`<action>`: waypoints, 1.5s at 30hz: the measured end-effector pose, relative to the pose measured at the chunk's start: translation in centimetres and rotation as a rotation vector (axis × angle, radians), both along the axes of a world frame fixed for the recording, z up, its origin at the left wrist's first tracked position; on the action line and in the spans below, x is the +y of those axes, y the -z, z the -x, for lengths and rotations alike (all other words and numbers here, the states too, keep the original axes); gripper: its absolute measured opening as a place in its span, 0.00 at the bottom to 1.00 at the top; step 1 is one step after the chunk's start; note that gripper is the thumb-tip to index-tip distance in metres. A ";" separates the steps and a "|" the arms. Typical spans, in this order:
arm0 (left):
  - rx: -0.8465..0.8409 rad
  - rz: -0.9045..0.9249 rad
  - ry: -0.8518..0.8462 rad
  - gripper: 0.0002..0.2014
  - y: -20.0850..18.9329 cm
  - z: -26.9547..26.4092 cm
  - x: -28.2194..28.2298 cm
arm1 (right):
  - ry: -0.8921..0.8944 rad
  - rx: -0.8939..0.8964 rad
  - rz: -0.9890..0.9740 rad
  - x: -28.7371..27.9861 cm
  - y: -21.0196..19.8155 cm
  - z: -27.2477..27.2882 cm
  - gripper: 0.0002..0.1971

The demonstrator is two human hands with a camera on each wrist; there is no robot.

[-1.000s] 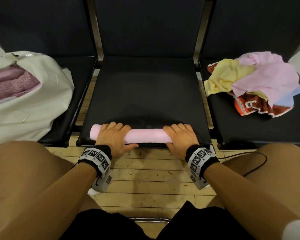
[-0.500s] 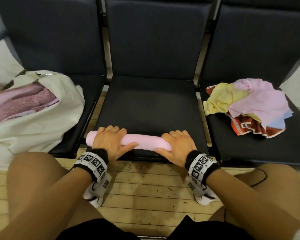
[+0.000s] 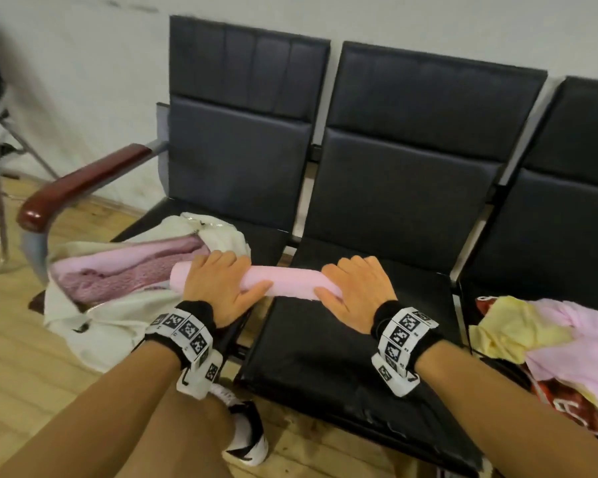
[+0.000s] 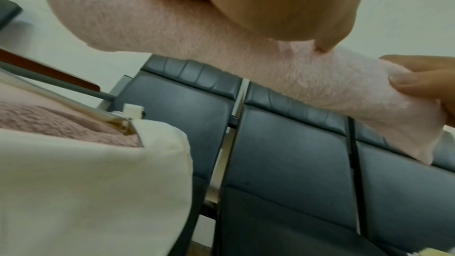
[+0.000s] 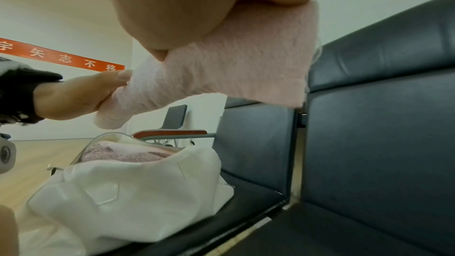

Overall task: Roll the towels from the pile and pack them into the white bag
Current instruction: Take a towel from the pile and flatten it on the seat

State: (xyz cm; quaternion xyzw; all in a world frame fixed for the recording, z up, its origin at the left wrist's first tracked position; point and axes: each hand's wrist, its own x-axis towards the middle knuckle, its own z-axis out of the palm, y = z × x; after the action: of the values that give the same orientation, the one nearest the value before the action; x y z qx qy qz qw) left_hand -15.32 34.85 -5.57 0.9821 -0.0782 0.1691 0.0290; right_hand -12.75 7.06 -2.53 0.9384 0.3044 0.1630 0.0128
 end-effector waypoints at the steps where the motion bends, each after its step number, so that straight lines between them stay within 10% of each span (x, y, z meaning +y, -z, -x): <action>1: 0.001 -0.002 -0.023 0.28 -0.4 -0.4 1.1 | -0.017 -0.016 0.003 1.3 -0.6 -0.8 0.18; 21: 0.267 0.089 -0.452 0.33 5.5 -3.8 18.8 | -0.226 -0.030 0.000 23.6 3.6 -8.3 0.11; 25: 0.308 0.139 -0.554 0.35 6.8 -2.6 21.2 | -0.257 0.051 -0.016 28.8 5.7 -8.8 0.22; 32: 0.319 0.305 -0.665 0.48 8.4 -2.0 22.0 | -0.318 0.254 0.091 36.5 8.2 -9.1 0.12; 45: 0.445 0.269 -0.598 0.41 9.6 -2.7 21.2 | -0.071 0.415 0.137 34.8 11.6 -13.7 0.18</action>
State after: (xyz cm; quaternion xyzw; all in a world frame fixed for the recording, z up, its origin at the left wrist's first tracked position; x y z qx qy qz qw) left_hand -12.60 56.04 -15.17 0.9617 0.2420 -0.0384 0.1230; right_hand 0.98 41.88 -14.11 0.9374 0.3439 -0.0541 0.0079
